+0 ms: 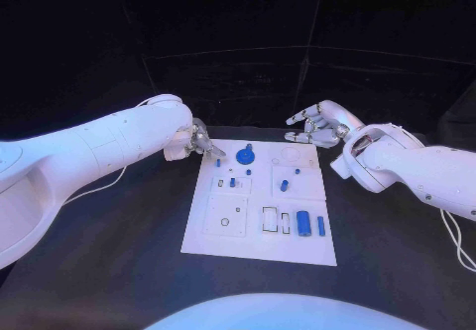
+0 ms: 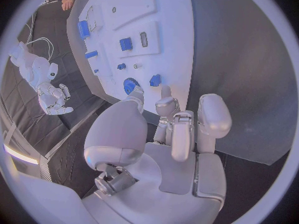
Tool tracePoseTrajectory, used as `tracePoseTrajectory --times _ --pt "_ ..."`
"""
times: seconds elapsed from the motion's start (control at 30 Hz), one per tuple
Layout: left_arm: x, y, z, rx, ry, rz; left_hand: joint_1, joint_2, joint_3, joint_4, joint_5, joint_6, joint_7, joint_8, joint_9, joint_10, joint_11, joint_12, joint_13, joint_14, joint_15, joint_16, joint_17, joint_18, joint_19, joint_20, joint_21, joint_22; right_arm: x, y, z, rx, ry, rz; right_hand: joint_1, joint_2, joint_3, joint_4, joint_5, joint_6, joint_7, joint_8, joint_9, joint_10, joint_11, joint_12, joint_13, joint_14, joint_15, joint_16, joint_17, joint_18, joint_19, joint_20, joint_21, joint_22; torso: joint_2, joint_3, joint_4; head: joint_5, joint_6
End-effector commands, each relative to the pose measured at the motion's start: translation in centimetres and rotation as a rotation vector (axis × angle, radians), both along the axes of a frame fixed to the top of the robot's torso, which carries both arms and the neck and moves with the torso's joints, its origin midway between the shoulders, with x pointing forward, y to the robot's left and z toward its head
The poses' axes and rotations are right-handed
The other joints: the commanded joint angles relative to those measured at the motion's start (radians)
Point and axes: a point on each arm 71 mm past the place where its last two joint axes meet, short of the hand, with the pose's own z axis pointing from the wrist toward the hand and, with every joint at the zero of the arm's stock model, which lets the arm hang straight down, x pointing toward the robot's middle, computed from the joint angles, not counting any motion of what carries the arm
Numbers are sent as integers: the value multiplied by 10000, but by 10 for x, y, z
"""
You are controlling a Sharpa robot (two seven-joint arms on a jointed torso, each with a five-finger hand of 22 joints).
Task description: Assemble the parts on the task board
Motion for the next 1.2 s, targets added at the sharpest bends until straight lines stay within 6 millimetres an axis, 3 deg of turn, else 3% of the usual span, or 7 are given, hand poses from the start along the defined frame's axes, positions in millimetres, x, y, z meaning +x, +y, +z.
tracePoseTrajectory --times 0.03,0.23,0.53,0.87,1.2 --pt "3 -3 1 -160 -271 -133 0 47 -88 5 -38 70 -24 -39 -9 -19 -62 35 11 1056 29 31 2634 123 96 3 34 10 0 1 2 46 -68 71 -21 75 -53 24 36 61 -29 55 -5 -58 -9 -17 -13 459 -67 -67 26 119 -24 -41 -48 -10 -7 20 0 2 -1" --pt "4 -8 -1 -203 -267 -197 46 58 -142 22 -38 85 -28 -45 -20 -5 -67 58 38 1056 25 31 2634 117 108 -1 51 36 0 2 2 50 -66 88 -21 75 -53 24 36 61 -29 55 -5 -58 -9 -17 -13 459 -67 -67 26 119 -24 -41 -48 -10 3 -3 -10 23 12" --pt "4 -13 -6 -146 -79 -231 573 267 -260 -89 -32 162 -36 -79 -88 3 -75 76 38 1056 20 31 2634 109 124 -10 65 77 0 3 2 48 -56 106 -21 75 -53 24 36 61 -29 55 -5 -58 -9 -17 -13 459 -67 -67 26 119 -24 -41 -48 -10 13 -6 -43 49 18" --pt "6 -13 -10 -54 46 -165 770 361 -300 -149 -32 197 -37 -87 -115 17 -74 97 55 1056 22 31 2634 103 135 -7 81 109 0 4 2 48 -50 121 -21 75 -53 24 36 61 -29 55 -5 -58 -9 -17 -13 459 -67 -67 26 119 -24 -41 -48 -10 10 0 -33 63 21" --pt "6 -13 -13 86 211 -91 1051 475 -321 -272 -31 248 -41 -84 -143 14 -76 95 41 1056 24 31 2634 103 132 -6 74 115 0 4 1 44 -39 135 -14 92 -50 27 65 56 -29 53 -6 -57 -10 -11 -14 462 -67 -65 35 119 -21 -41 -51 -10 17 -7 -65 92 1"
